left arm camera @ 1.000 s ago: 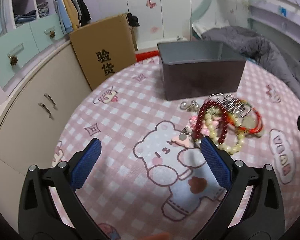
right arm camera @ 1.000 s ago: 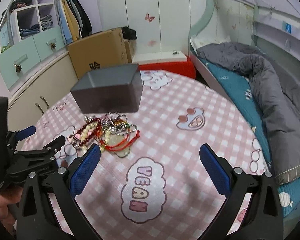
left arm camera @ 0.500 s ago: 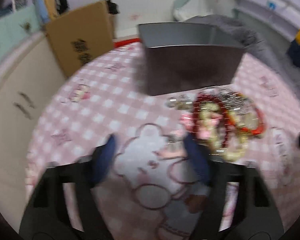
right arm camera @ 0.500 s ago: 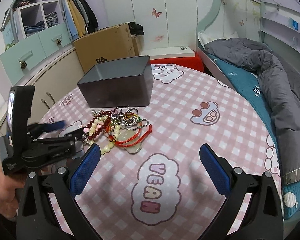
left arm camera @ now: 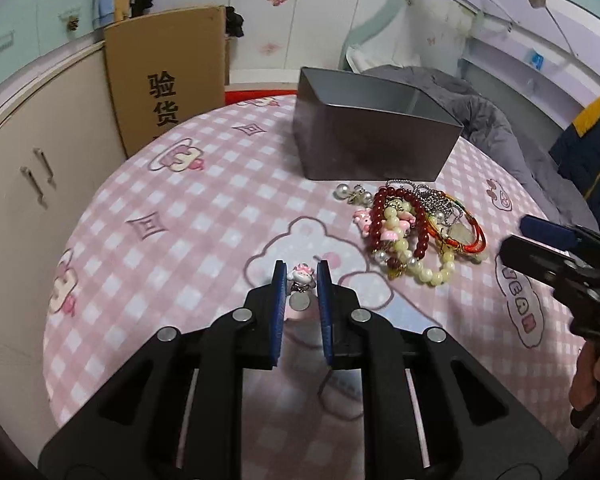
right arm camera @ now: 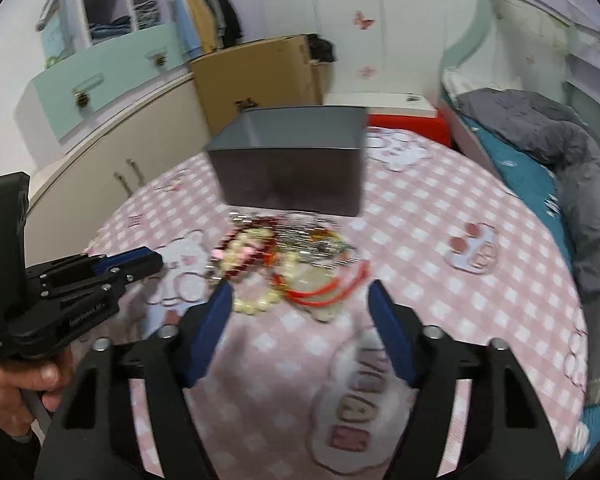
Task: Organize jewelry
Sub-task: 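Grasp the dark red bead bracelet with the right tool while the left tool holds the pink charm, then lower the pink charm and red bracelet into the grey box while opening both tools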
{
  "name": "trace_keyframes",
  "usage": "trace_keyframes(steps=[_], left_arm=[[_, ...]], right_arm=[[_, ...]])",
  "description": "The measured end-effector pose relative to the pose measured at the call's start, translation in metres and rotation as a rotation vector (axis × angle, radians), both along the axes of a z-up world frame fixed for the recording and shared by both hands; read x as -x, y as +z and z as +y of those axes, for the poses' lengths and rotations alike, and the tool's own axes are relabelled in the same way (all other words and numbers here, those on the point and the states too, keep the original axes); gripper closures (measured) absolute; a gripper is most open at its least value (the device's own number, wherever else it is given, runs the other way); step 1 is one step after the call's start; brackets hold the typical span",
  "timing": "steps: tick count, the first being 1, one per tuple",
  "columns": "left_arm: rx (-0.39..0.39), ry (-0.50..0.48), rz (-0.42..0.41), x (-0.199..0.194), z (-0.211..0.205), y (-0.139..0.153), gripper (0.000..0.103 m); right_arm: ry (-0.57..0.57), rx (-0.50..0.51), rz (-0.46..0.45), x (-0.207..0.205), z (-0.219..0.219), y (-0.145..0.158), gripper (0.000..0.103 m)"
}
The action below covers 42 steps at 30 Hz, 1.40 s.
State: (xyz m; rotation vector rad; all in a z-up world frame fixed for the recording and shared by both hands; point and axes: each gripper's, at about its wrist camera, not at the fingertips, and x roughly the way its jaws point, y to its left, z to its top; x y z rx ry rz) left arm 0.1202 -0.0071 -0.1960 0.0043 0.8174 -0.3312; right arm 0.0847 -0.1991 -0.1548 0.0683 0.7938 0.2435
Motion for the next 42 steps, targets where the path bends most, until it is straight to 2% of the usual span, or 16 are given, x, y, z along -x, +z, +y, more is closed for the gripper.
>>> trace_keyframes(steps=[5,6,10,15,17,20,23,26,27,28,35,38,42], left_arm=[[0.017,0.043,-0.041,0.012,0.011,0.005,0.088],[0.02,0.049,-0.041,0.013,0.012,0.005,0.088],[0.02,0.052,-0.036,0.012,0.014,0.005,0.088],[0.023,0.05,-0.027,0.011,0.014,0.003,0.088],[0.033,0.056,-0.013,0.009,0.014,0.001,0.088],[0.052,0.06,-0.002,0.006,0.017,-0.001,0.088],[0.038,0.056,-0.002,0.006,0.017,-0.002,0.088],[0.023,0.051,-0.01,0.007,0.016,-0.001,0.088],[0.021,0.05,-0.01,0.007,0.016,-0.001,0.088],[0.023,0.05,-0.008,0.006,0.016,-0.001,0.088],[0.052,0.05,-0.04,0.009,0.019,0.01,0.088],[0.071,0.038,-0.067,0.009,0.02,0.028,0.088],[0.077,0.031,-0.142,0.007,0.022,0.062,0.088]], right_arm=[[0.102,-0.095,0.028,-0.014,0.026,-0.002,0.06],[0.101,-0.118,0.052,-0.02,0.029,-0.006,0.065],[0.063,-0.191,0.111,-0.034,0.032,-0.016,0.072],[0.017,-0.227,0.133,-0.039,0.028,-0.019,0.086],[-0.006,-0.217,0.158,-0.043,0.024,-0.023,0.087],[-0.035,-0.251,0.176,-0.041,0.016,-0.025,0.087],[-0.042,-0.287,0.193,-0.044,0.013,-0.029,0.086],[-0.039,-0.28,0.188,-0.05,0.014,-0.031,0.087],[-0.037,-0.272,0.181,-0.05,0.016,-0.03,0.09],[-0.031,-0.262,0.17,-0.049,0.017,-0.027,0.096],[0.023,-0.275,0.087,-0.039,0.01,0.008,0.096],[0.045,-0.285,0.049,-0.037,0.003,0.028,0.096],[0.091,-0.302,0.0,-0.033,-0.002,0.058,0.096]])
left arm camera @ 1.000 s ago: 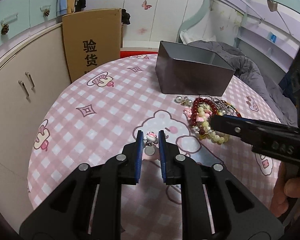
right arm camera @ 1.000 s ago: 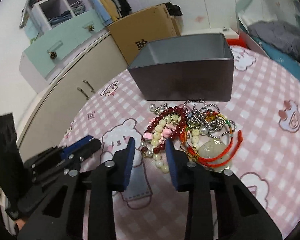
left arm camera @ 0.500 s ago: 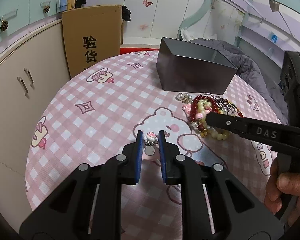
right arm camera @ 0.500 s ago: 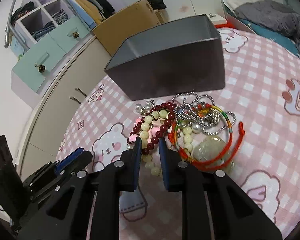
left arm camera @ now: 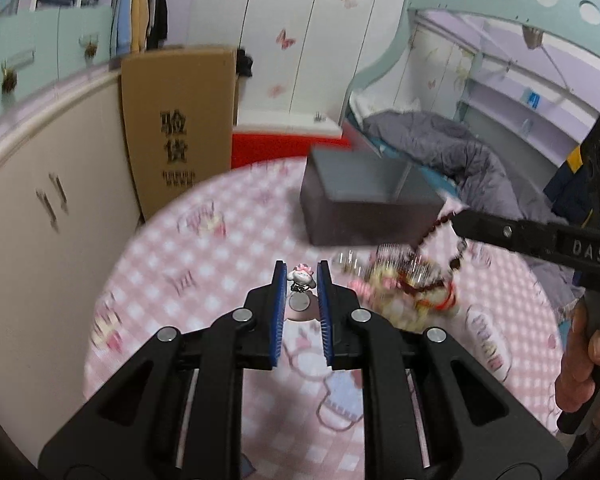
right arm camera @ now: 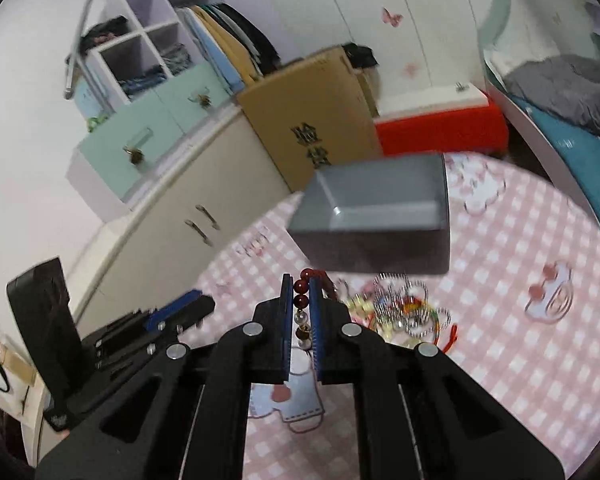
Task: Organize jewelry
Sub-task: 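Lower the pink charm and red bracelet into the grey box while opening both tools, then move both tools back over the jewelry pile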
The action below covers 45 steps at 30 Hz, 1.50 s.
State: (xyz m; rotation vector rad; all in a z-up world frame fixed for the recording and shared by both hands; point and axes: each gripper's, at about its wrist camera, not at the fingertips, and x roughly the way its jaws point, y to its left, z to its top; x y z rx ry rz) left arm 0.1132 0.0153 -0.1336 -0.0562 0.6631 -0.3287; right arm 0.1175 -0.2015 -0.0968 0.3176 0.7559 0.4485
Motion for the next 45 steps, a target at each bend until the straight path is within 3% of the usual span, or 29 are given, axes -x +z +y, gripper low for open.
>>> trace_keyframes(steps=[10,14,18,19,20,21,22,23,25,26,27,37,45], left_arm=[[0.033,-0.089,-0.107,-0.036,-0.02,0.076,0.088],[0.05,-0.14,-0.078,-0.074,-0.045,0.091,0.088],[0.059,-0.176,-0.011,-0.112,-0.066,0.085,0.087],[0.061,-0.176,0.017,-0.125,-0.071,0.08,0.073],[0.059,-0.167,0.04,-0.134,-0.072,0.077,0.032],[0.058,-0.144,0.048,-0.14,-0.071,0.073,0.016],[0.065,-0.105,0.023,-0.143,-0.068,0.071,0.009],[0.065,-0.092,0.018,-0.144,-0.066,0.07,0.009],[0.037,-0.058,0.042,-0.147,-0.063,0.068,0.009],[0.028,-0.04,0.039,-0.146,-0.061,0.068,0.009],[0.021,-0.022,0.025,-0.143,-0.057,0.069,0.009],[-0.014,0.08,-0.131,-0.074,-0.029,0.096,0.007],[-0.014,0.117,-0.172,-0.02,-0.012,0.093,0.007]], right_arm=[[0.022,0.04,-0.157,-0.007,-0.007,0.075,0.096],[0.004,0.079,-0.18,-0.032,-0.011,0.087,0.096],[-0.008,0.084,-0.132,-0.066,-0.018,0.073,0.096],[-0.016,0.083,-0.106,-0.076,-0.023,0.065,0.096],[-0.015,0.069,-0.072,-0.086,-0.026,0.057,0.096],[-0.023,0.048,-0.036,-0.096,-0.032,0.045,0.094],[-0.04,0.039,-0.025,-0.1,-0.037,0.041,0.093],[-0.061,0.032,-0.017,-0.103,-0.043,0.037,0.088],[-0.095,0.003,-0.019,-0.101,-0.053,0.035,0.058],[-0.119,-0.009,-0.032,-0.097,-0.057,0.038,0.019],[-0.144,-0.014,-0.057,-0.092,-0.061,0.04,0.007],[-0.233,0.003,-0.154,-0.041,-0.076,0.061,0.007],[-0.261,0.04,-0.256,0.013,-0.075,0.082,0.007]])
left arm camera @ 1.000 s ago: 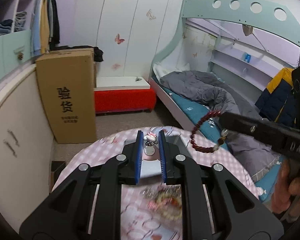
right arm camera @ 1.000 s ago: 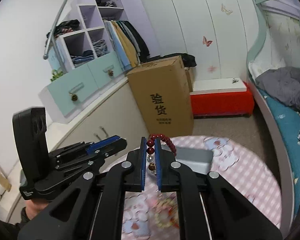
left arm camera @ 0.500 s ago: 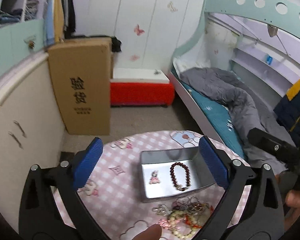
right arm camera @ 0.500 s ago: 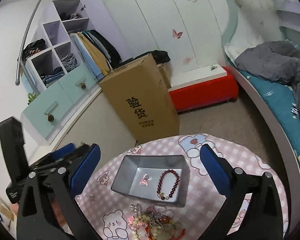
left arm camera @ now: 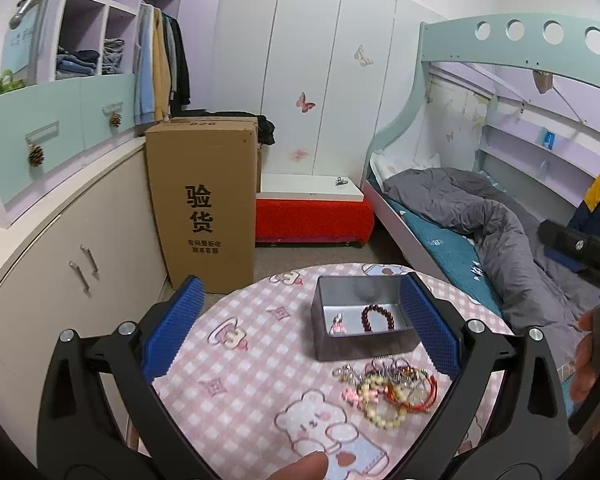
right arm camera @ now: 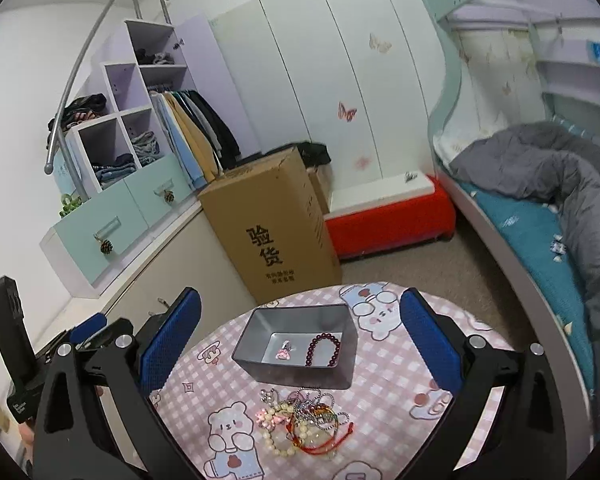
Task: Organize jewelry
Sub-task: 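Move both tools back over the jewelry pile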
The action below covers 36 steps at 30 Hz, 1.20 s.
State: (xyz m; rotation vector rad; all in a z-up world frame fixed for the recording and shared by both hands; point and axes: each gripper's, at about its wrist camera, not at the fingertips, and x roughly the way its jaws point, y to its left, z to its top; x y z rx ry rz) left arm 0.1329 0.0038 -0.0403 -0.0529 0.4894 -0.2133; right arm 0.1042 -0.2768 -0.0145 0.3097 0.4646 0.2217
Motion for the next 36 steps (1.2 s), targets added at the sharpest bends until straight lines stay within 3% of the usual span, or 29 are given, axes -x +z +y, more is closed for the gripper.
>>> trace_keyframes(steps=[11,18,26,30,34,36], left_arm=[[-0.026,0.008,0.01,0.043,-0.004,-0.027,0.007],[-0.052,-0.039,0.153,0.043,-0.022,-0.072,0.007],[-0.083,-0.017,0.305,0.023,-0.04,-0.115,0.007],[-0.126,-0.02,0.332,0.015,-0.043,-0.125,0.007],[-0.168,0.008,0.356,0.014,-0.032,-0.133,0.007],[-0.171,0.019,0.378,0.014,-0.023,-0.139,0.007]], right_arm=[[-0.048,0.044,-0.042,0.052,-0.002,-0.007,0.007],[-0.074,0.049,0.037,0.07,-0.008,-0.03,0.007],[-0.049,0.065,0.187,0.064,-0.009,-0.06,0.007],[0.028,0.08,0.234,0.053,0.007,-0.073,0.007],[0.192,0.125,0.277,0.026,0.05,-0.097,0.008],[0.262,0.163,0.291,0.012,0.075,-0.11,0.018]])
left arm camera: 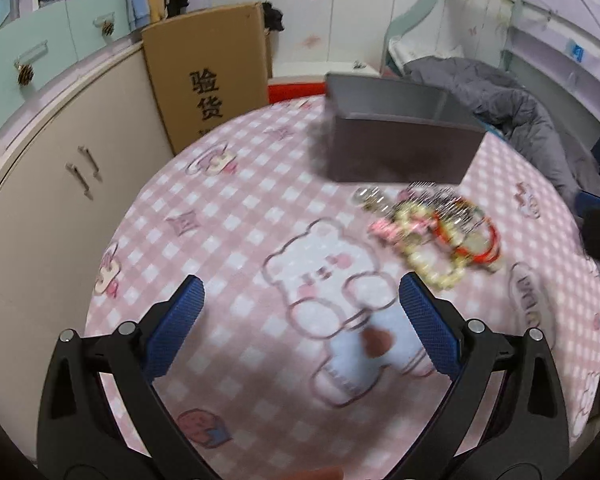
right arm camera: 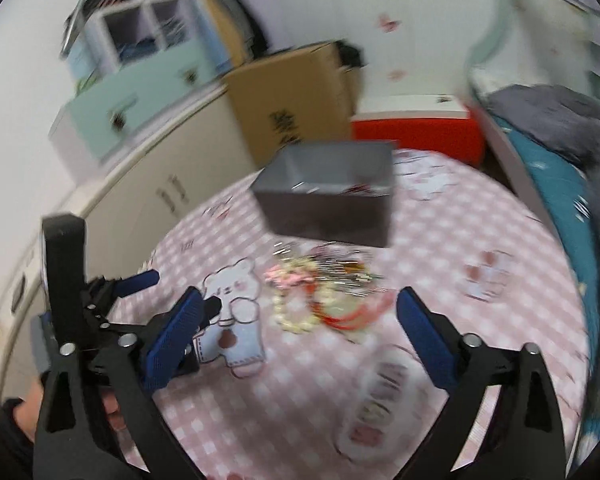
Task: Organize jewelry
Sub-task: 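Move both tools back over the jewelry pile, then grasp the pale green bead bracelet with the left tool while the right tool grasps a pearl chain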
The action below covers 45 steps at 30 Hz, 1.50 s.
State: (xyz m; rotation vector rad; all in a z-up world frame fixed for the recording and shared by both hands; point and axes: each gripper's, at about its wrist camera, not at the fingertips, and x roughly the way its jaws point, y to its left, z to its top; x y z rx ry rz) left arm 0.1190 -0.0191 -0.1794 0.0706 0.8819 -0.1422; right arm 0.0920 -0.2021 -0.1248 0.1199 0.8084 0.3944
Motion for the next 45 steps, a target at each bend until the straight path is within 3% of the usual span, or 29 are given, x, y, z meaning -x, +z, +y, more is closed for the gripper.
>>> trace_keyframes(steps=[1,3,5,10,15,26,32,36,40,42,44,45], left_arm=[[-0.003,0.007,0.009,0.0,0.004,-0.003,0.007],[0.0,0.024,0.023,0.001,0.012,-0.007,0.007],[0.016,0.035,0.037,0.002,0.019,-0.009,0.007],[0.02,0.034,0.044,-0.002,0.022,-0.011,0.007],[0.035,0.021,0.051,-0.011,0.015,-0.01,0.007],[0.037,-0.013,0.059,-0.013,-0.001,-0.01,0.007],[0.059,-0.044,0.062,-0.014,-0.011,-0.007,0.007],[0.072,-0.1,0.054,-0.019,-0.031,-0.005,0.007],[0.052,-0.128,0.109,-0.039,-0.054,-0.021,0.008],[0.026,-0.139,0.105,-0.041,-0.061,-0.027,0.018],[0.011,-0.18,0.076,-0.037,-0.067,-0.025,0.058],[0.036,-0.196,0.083,-0.035,-0.066,-0.023,0.068]], right_arm=[[0.027,0.008,0.009,-0.006,0.008,-0.006,0.021],[0.063,0.029,0.036,-0.018,0.024,-0.02,0.042],[0.072,0.052,0.048,-0.027,0.031,-0.028,0.054],[0.106,0.09,0.08,-0.043,0.039,-0.044,0.063],[0.147,0.123,0.09,-0.05,0.043,-0.052,0.086],[0.157,0.06,0.081,-0.049,0.032,-0.048,0.093],[0.109,-0.04,0.06,-0.038,0.001,-0.027,0.093],[0.07,-0.054,0.041,-0.026,-0.017,-0.014,0.093],[0.036,-0.068,0.033,-0.017,-0.028,-0.01,0.093],[0.021,-0.079,0.031,-0.012,-0.032,-0.009,0.093],[0.012,-0.088,0.029,-0.009,-0.035,-0.009,0.093],[0.009,-0.092,0.027,-0.008,-0.036,-0.009,0.093]])
